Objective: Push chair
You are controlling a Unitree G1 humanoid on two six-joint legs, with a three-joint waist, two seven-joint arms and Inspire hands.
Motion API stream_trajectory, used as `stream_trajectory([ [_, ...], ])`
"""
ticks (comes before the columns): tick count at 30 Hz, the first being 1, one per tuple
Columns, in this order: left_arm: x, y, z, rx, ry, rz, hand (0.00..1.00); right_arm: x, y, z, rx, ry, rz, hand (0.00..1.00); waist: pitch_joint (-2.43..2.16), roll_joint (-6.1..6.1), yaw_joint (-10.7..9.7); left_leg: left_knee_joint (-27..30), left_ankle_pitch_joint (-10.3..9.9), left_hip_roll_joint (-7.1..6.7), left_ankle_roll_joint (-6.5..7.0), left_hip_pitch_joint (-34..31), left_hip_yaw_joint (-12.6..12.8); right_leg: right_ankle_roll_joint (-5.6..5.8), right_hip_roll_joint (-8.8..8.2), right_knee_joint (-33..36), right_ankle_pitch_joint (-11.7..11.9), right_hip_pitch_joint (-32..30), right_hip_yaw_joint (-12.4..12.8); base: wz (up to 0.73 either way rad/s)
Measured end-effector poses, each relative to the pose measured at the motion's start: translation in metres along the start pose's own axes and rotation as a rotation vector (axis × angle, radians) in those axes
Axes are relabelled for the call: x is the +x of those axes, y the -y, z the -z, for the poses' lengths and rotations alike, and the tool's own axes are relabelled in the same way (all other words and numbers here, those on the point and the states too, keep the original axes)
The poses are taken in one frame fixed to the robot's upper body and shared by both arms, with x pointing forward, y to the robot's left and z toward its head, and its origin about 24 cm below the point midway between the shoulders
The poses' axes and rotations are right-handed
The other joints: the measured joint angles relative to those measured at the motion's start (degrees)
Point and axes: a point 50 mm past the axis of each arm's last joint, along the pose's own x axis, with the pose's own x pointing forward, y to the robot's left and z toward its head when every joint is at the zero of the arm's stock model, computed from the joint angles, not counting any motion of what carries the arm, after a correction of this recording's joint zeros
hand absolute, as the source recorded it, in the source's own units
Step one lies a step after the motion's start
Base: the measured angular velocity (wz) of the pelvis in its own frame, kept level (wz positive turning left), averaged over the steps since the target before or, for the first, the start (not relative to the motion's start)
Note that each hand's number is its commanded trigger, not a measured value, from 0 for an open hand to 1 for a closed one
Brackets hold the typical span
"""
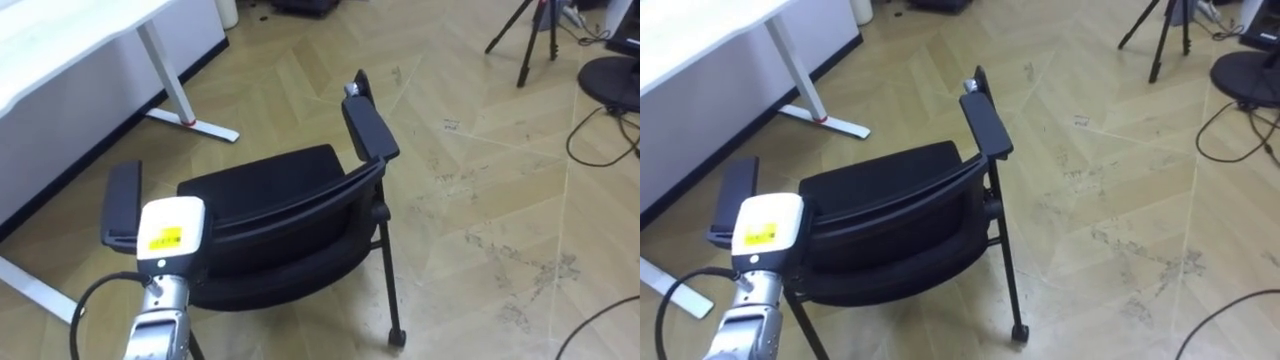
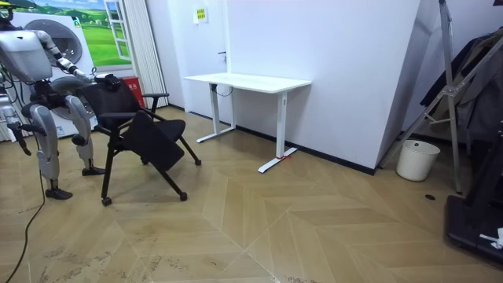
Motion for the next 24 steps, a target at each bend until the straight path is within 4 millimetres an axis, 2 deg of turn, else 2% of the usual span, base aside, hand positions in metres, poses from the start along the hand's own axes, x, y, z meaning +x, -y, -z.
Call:
stream_trajectory([
  [6,0.003,-0.003,0.001,-0.003,0.003,-0.014,1.0,-0.004,0.005,-0.039,-0.168,0.191,0.18,0.0,0.04,-0.06,0.0,0.0,0.0,0.0,0.0,0.0,0.0,0.0,-0.02,0.2,0.0,-0.2,0.1,0.0],
  [9,0.001,-0.002,0.002,-0.001,0.0,-0.007,1.0,-0.013,0.002,-0.068,-0.278,0.348,0.264,0.0,0.13,-0.18,0.2,0.0,0.0,0.0,0.0,0.0,0.1,0.03,-0.02,0.3,0.0,-0.3,0.2,0.0],
  [11,0.004,-0.005,0.0,-0.004,0.004,-0.019,1.0,-0.025,-0.006,-0.098,-0.345,0.507,0.321,0.0,0.29,-0.44,0.5,0.0,0.0,0.0,0.0,-0.1,0.1,0.08,-0.02,0.3,0.0,-0.4,0.3,0.0],
  [12,0.003,-0.004,0.0,-0.004,0.005,-0.016,1.0,-0.029,-0.008,-0.105,-0.354,0.547,0.333,0.0,0.33,-0.51,0.6,0.0,0.0,0.0,0.0,-0.1,0.2,0.1,-0.02,0.3,-0.1,-0.4,0.3,0.0],
  [14,0.005,-0.01,-0.003,-0.013,0.011,-0.025,1.0,-0.048,-0.015,-0.132,-0.387,0.72,0.384,0.0,0.37,-0.62,1.5,0.0,0.0,0.0,0.0,-0.2,0.8,0.14,-0.03,0.4,-0.1,-1.0,0.9,-0.12],
  [15,0.006,-0.011,-0.003,-0.015,0.013,-0.028,1.0,-0.054,-0.017,-0.138,-0.398,0.766,0.398,0.0,0.42,-0.69,1.9,0.0,0.0,0.01,0.0,-0.3,1.0,0.15,-0.03,0.4,-0.1,-1.3,1.0,-0.12],
  [17,0.005,-0.014,-0.004,-0.007,0.021,-0.037,1.0,-0.072,-0.028,-0.154,-0.455,0.911,0.44,0.0,0.82,-1.52,2.4,0.0,0.0,0.0,0.0,-0.4,1.1,0.14,-0.03,0.4,-0.1,-1.3,1.1,-0.03],
  [20,0.005,-0.016,-0.009,-0.003,0.047,-0.04,1.0,-0.087,-0.039,-0.165,-0.492,1.015,0.445,0.0,0.76,-1.95,3.7,-0.1,0.0,0.0,-0.01,-0.4,1.3,0.13,-0.03,0.4,-0.1,-1.2,1.1,0.0],
  [24,0.007,-0.018,-0.011,-0.008,0.054,-0.032,1.0,-0.099,-0.054,-0.17,-0.57,1.111,0.44,0.0,0.59,-1.67,4.1,-0.1,0.0,0.0,-0.01,-0.4,1.3,0.13,-0.03,0.4,-0.1,-1.3,1.1,0.0],
])
